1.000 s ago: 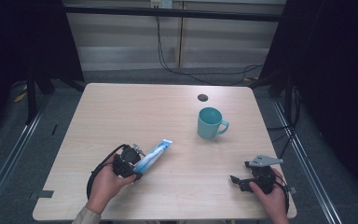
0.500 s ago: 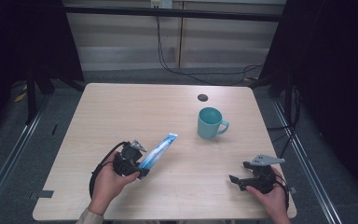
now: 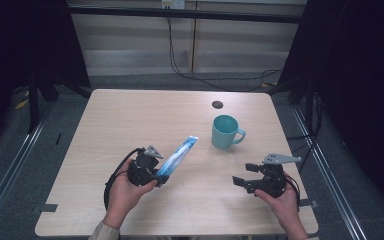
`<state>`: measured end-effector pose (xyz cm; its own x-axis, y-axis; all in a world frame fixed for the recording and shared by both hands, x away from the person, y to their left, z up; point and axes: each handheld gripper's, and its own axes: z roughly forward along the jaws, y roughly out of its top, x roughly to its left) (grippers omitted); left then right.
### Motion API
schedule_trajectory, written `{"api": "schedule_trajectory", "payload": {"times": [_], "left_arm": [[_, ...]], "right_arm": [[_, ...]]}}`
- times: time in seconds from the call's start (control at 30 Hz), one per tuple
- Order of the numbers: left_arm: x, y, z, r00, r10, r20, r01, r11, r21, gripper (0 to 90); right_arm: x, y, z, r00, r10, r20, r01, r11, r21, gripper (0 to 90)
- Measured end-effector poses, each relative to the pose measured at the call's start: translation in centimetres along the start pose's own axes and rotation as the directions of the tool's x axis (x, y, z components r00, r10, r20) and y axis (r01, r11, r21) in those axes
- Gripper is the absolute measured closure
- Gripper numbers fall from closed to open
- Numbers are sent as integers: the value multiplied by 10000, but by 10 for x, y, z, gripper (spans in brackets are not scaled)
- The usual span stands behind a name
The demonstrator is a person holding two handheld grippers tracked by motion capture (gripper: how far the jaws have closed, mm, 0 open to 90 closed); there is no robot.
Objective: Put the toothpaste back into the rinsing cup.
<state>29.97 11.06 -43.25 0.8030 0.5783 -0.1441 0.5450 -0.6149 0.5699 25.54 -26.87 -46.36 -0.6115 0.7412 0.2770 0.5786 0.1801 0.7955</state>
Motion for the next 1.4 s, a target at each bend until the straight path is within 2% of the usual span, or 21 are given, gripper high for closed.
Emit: {"api": "schedule_trajectory", "payload": {"times": [0.17, 0.43, 0.57, 0.67, 0.8, 0.87, 0.93, 1.03, 1.2, 1.27, 1.4], "left_arm": [[-4, 5, 2, 10000, 42, 68, -41, 9999, -128, 686], [-7, 9, 7, 9998, 6, 213, -1, 9997, -258, 687], [-10, 12, 11, 9995, 10, 324, 0, 9995, -318, 689], [-12, 13, 13, 9992, -45, 408, 60, 9993, -364, 689], [-15, 15, 16, 9992, 65, 396, -52, 9994, -330, 689], [-16, 17, 18, 9989, 90, 464, -70, 9991, -425, 689], [-20, 19, 19, 9985, 72, 543, -47, 9989, -457, 689], [-26, 23, 22, 9978, 244, 618, -214, 9986, -491, 690], [-33, 28, 24, 9967, 336, 738, -294, 9979, -570, 692], [-37, 30, 25, 9958, 484, 782, -440, 9974, -575, 692], [-42, 33, 26, 9938, 656, 900, -594, 9958, -696, 692]], "right_arm": [[7, 15, 9, 9997, -90, -211, 90, 10000, -35, 178], [18, 27, 21, 9986, -230, -467, 234, 9997, 87, 191], [27, 36, 29, 9962, -190, -854, 191, 9998, 8, 195], [30, 40, 32, 9953, -187, -949, 189, 9998, 10, 195], [34, 44, 37, 9892, 68, -1462, -56, 9999, 90, 209], [36, 46, 40, 9886, 19, -1504, -7, 10000, 76, 209], [38, 47, 43, 9867, 141, -1621, -127, 9999, 93, 209], [39, 48, 49, 9826, 334, -1825, -309, 9994, 165, 211], [41, 48, 56, 9798, 442, -1949, -417, 9990, 168, 222], [41, 48, 59, 9779, 600, -2004, -580, 9982, 155, 232], [40, 48, 66, 9687, 1022, -2264, -1005, 9948, 189, 239]]}}
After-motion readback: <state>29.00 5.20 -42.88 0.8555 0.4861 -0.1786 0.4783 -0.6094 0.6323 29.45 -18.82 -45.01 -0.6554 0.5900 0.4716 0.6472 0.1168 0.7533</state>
